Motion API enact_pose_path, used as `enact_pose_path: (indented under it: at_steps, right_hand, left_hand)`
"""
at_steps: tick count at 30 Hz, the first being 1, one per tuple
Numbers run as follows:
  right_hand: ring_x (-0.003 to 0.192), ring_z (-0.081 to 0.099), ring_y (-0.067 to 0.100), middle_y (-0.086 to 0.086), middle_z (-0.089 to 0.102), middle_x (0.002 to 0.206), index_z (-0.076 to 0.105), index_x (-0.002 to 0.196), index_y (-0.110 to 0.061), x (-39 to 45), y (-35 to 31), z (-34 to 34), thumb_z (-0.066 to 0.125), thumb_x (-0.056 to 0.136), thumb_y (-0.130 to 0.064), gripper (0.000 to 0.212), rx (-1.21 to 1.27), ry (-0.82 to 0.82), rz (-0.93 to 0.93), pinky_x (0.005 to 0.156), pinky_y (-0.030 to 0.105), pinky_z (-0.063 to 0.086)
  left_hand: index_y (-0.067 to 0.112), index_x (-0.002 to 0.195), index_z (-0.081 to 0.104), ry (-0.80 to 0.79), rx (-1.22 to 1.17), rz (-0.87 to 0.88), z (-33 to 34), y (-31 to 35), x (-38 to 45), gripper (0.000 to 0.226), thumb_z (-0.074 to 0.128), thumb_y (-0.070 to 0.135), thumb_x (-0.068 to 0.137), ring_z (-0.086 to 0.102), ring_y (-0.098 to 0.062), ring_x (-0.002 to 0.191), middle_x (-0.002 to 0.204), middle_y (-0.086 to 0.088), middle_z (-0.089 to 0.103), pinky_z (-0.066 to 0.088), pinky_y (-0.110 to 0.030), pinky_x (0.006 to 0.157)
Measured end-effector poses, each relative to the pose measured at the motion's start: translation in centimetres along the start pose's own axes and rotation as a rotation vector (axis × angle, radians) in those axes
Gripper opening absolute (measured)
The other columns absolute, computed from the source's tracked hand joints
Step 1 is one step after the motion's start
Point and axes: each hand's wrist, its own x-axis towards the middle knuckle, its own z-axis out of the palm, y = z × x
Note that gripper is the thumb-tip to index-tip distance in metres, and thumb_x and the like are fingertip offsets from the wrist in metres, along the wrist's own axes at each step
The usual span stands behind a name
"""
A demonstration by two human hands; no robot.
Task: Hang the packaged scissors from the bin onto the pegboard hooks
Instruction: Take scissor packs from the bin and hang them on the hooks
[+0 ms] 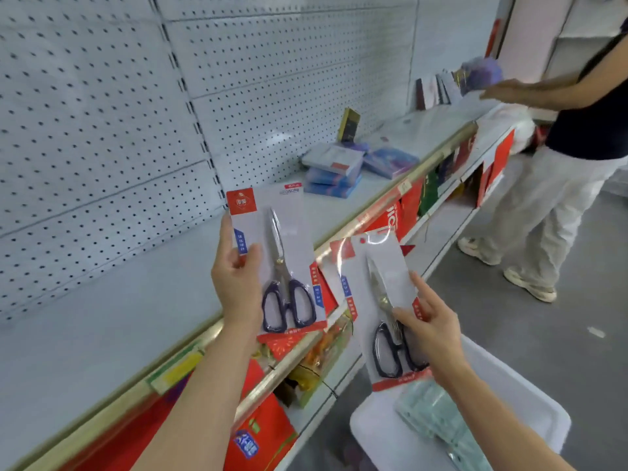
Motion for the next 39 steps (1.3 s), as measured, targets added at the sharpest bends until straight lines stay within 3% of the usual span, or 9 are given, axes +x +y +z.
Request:
enact_pose_path:
  at_steps: [7, 14, 18, 20, 22, 26, 30, 33, 39]
  right_hand:
    - [0.097, 0.07, 0.012, -0.001, 0.071, 0.113, 0.053, 0.129, -0.047, -1.9, -6.4, 11.9, 0.072, 0.083, -0.002, 0.066, 0.137, -0.218, -0.127, 0.083, 0.033, 0.057]
    - [0.058, 0.044, 0.015, -0.01, 0.052, 0.058, 0.053, 0.136, -0.038, -5.8, -11.2, 22.3, 0.072, 0.082, -0.002, 0.067, 0.208, -0.317, -0.25, 0.063, 0.026, 0.051]
    - [0.072, 0.057, 0.013, -0.006, 0.062, 0.071, 0.054, 0.133, -0.042, -7.5, -13.4, 26.7, 0.075, 0.081, -0.006, 0.067, 0.25, -0.396, -0.268, 0.077, 0.043, 0.058]
    - [0.072, 0.053, 0.018, 0.011, 0.063, 0.075, 0.054, 0.135, -0.039, -8.2, -14.6, 28.5, 0.076, 0.08, -0.006, 0.068, 0.285, -0.45, -0.277, 0.078, 0.045, 0.057]
    - [0.071, 0.048, 0.02, 0.027, 0.053, 0.079, 0.055, 0.133, -0.04, -8.8, -15.9, 30.1, 0.078, 0.078, -0.007, 0.068, 0.32, -0.477, -0.287, 0.079, 0.044, 0.054]
    - [0.062, 0.04, 0.01, -0.006, 0.037, 0.063, 0.054, 0.138, -0.03, -9.8, -17.8, 32.2, 0.078, 0.077, -0.005, 0.07, 0.364, -0.522, -0.309, 0.07, 0.026, 0.044]
    - [0.061, 0.051, 0.0, -0.022, 0.054, 0.058, 0.051, 0.136, -0.035, -10.9, -18.8, 34.0, 0.077, 0.078, -0.003, 0.071, 0.397, -0.612, -0.283, 0.064, 0.012, 0.048]
    - [0.069, 0.053, 0.005, -0.008, 0.062, 0.066, 0.053, 0.135, -0.037, -12.2, -19.1, 35.4, 0.079, 0.077, -0.006, 0.071, 0.417, -0.68, -0.282, 0.069, 0.016, 0.051]
    - [0.069, 0.052, 0.009, -0.002, 0.064, 0.084, 0.056, 0.132, -0.041, -15.7, -20.1, 38.4, 0.082, 0.075, -0.012, 0.069, 0.437, -0.758, -0.281, 0.071, 0.02, 0.051]
  left_hand:
    - [0.046, 0.141, 0.044, 0.2, 0.029, 0.089, -11.9, 6.0, 3.6, 0.066, 0.058, 0.007, 0.09, 0.031, -0.012, 0.06, 0.066, 0.007, 0.042, 0.036, -0.021, 0.056]
    - [0.042, 0.142, 0.046, 0.378, 0.038, 0.141, -22.1, 11.2, 5.0, 0.064, 0.059, 0.005, 0.091, 0.036, -0.002, 0.051, 0.061, 0.018, 0.049, 0.038, -0.017, 0.059]
    - [0.037, 0.144, 0.045, 0.454, 0.063, 0.198, -25.8, 13.7, 5.0, 0.063, 0.059, 0.003, 0.093, 0.042, 0.003, 0.05, 0.096, -0.017, 0.064, 0.041, -0.008, 0.055]
    - [0.038, 0.144, 0.045, 0.484, 0.058, 0.221, -27.2, 14.7, 5.2, 0.063, 0.058, 0.002, 0.093, 0.044, 0.004, 0.053, 0.099, -0.011, 0.07, 0.047, -0.01, 0.057]
    - [0.038, 0.144, 0.044, 0.506, 0.066, 0.244, -28.4, 15.6, 5.6, 0.064, 0.058, 0.003, 0.093, 0.043, 0.002, 0.054, 0.089, 0.006, 0.066, 0.048, -0.012, 0.058]
    - [0.041, 0.142, 0.045, 0.566, 0.076, 0.269, -30.3, 16.9, 5.6, 0.063, 0.058, 0.004, 0.093, 0.04, -0.005, 0.058, 0.078, 0.012, 0.057, 0.043, -0.013, 0.062]
    - [0.036, 0.144, 0.046, 0.644, 0.1, 0.302, -31.9, 17.9, 4.3, 0.063, 0.057, 0.001, 0.093, 0.039, 0.001, 0.05, 0.077, -0.017, 0.05, 0.041, -0.008, 0.059]
    - [0.033, 0.144, 0.047, 0.702, 0.11, 0.327, -33.4, 18.6, 3.5, 0.062, 0.057, -0.002, 0.093, 0.034, -0.001, 0.047, 0.066, -0.005, 0.059, 0.037, -0.007, 0.056]
    - [0.037, 0.142, 0.048, 0.774, 0.133, 0.339, -37.4, 19.3, 2.3, 0.063, 0.057, -0.002, 0.093, 0.026, -0.006, 0.049, 0.054, 0.018, 0.028, 0.033, -0.01, 0.056]
